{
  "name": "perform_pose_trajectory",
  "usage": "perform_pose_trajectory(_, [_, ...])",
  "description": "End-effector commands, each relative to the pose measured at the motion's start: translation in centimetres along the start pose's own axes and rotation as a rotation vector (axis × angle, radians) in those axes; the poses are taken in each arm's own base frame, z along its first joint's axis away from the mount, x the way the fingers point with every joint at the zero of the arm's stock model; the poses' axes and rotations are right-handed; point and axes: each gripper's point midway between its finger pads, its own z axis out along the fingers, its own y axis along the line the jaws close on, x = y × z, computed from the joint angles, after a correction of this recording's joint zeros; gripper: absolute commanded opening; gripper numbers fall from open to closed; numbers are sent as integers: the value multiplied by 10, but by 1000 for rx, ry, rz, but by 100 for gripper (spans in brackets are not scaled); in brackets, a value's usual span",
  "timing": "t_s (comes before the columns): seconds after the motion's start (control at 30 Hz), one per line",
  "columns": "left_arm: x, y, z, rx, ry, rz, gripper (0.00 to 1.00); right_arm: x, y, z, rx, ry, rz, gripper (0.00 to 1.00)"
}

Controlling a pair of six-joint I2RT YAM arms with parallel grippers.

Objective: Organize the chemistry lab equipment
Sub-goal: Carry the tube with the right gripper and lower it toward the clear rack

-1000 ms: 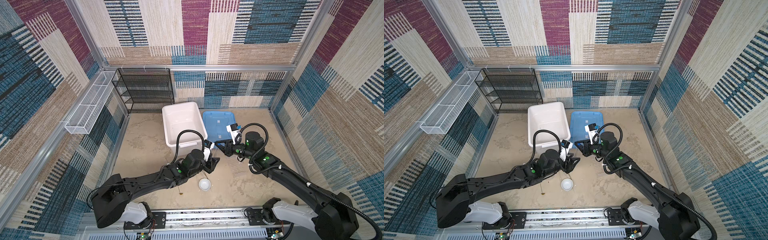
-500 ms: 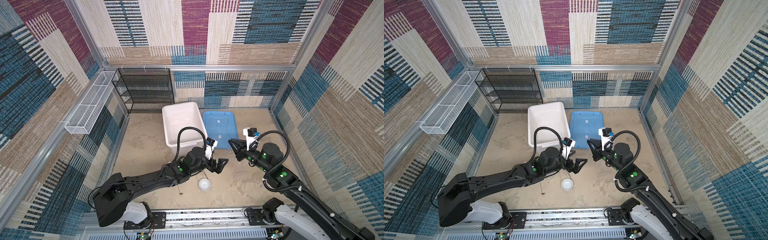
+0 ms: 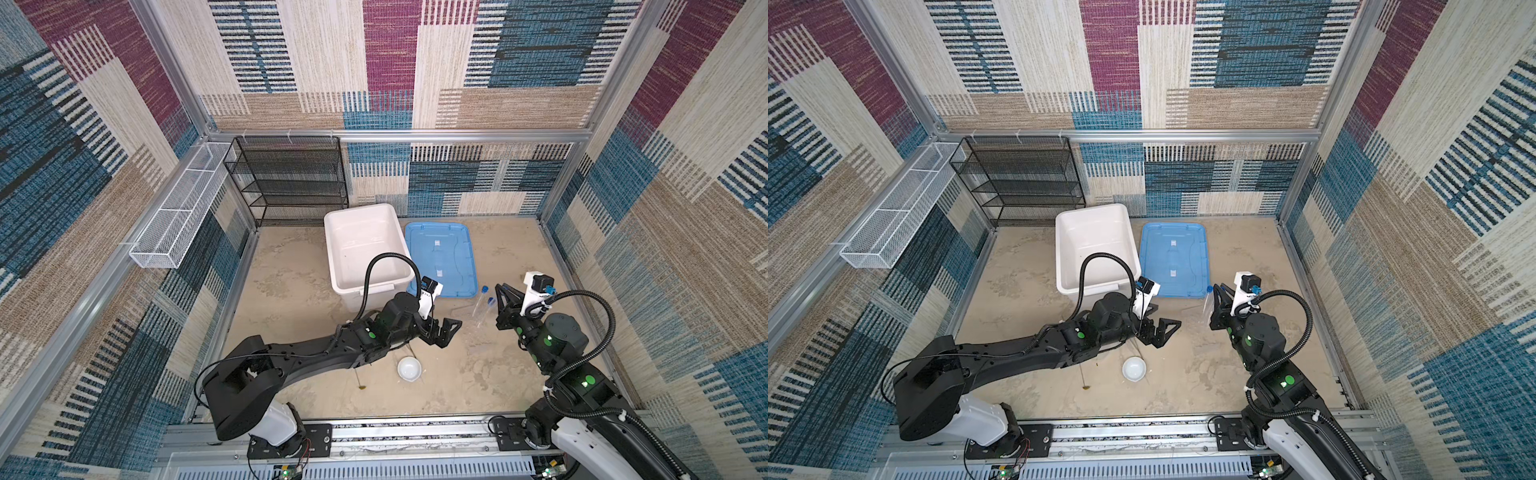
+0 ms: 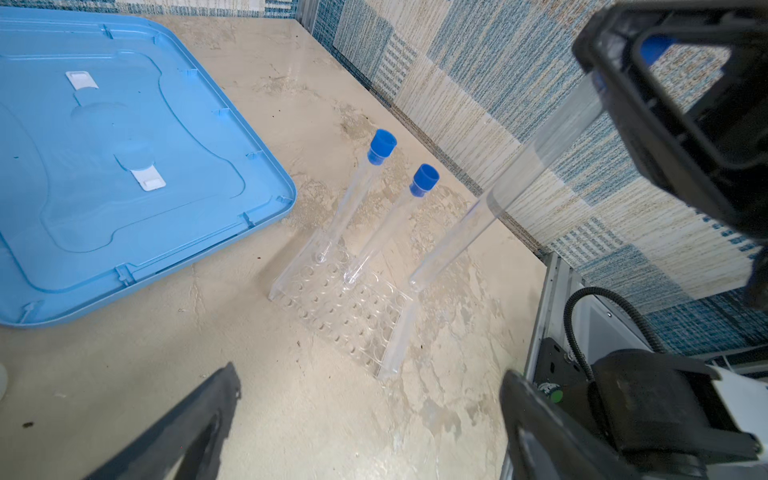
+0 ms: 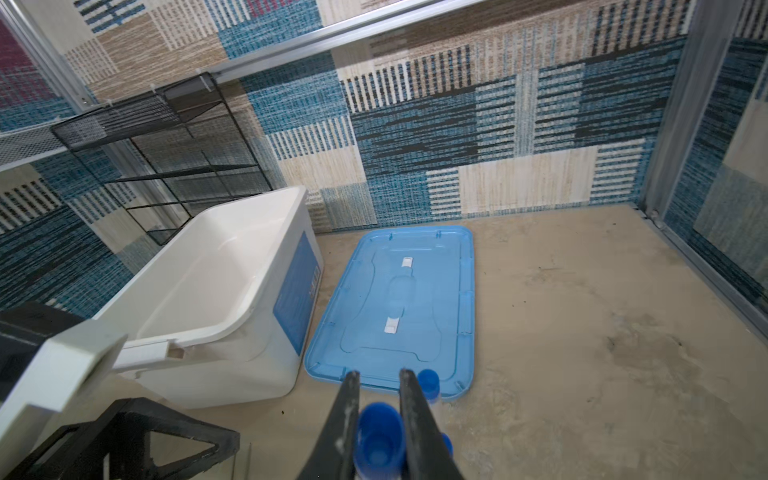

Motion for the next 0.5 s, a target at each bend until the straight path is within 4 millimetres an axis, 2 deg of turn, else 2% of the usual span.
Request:
perform_pose_trajectory(0.0, [-9, -6, 2, 28, -28, -3, 99, 6, -23, -3, 115, -23, 50, 10])
perform_pose_trajectory(0.2, [-6, -4, 5, 25, -17, -2, 99, 5, -44, -15, 194, -109, 81, 10])
perform_pose_trajectory(0.47, [1, 0, 7, 9, -2, -5, 99, 30, -52, -11, 216, -92, 97, 10])
